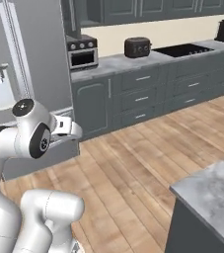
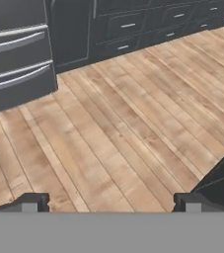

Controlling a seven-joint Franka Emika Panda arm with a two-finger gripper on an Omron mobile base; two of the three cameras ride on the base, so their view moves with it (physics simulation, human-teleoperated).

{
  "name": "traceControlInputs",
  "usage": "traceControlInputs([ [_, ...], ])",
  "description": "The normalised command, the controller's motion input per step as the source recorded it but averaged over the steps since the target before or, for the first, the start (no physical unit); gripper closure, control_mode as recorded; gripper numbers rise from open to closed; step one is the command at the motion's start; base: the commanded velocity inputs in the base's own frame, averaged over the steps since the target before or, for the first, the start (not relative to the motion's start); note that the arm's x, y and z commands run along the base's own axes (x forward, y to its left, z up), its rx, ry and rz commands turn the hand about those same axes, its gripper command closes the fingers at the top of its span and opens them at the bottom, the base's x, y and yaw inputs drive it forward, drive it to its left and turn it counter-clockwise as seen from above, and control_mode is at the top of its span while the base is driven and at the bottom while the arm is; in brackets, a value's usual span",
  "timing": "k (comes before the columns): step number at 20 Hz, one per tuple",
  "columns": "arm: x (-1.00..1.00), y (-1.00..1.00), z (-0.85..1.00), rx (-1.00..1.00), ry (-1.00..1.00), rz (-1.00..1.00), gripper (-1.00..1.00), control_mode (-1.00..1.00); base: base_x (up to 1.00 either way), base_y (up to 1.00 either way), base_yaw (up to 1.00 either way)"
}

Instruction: Move the shaker and ketchup from the cabinet to the dining counter.

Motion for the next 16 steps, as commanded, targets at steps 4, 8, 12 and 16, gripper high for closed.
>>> traceControlInputs([
  [4, 0.00, 0.00, 0.00, 0.00, 0.00, 0.00, -1.00, 1.00, 0.72, 0.34, -0.38],
  [8, 0.00, 0.00, 0.00, 0.00, 0.00, 0.00, -1.00, 1.00, 0.80, 0.32, -0.28],
  [12, 0.00, 0.00, 0.00, 0.00, 0.00, 0.00, -1.00, 1.00, 0.86, 0.28, -0.20],
  [16, 0.00, 0.00, 0.00, 0.00, 0.00, 0.00, -1.00, 1.00, 0.92, 0.24, -0.14],
])
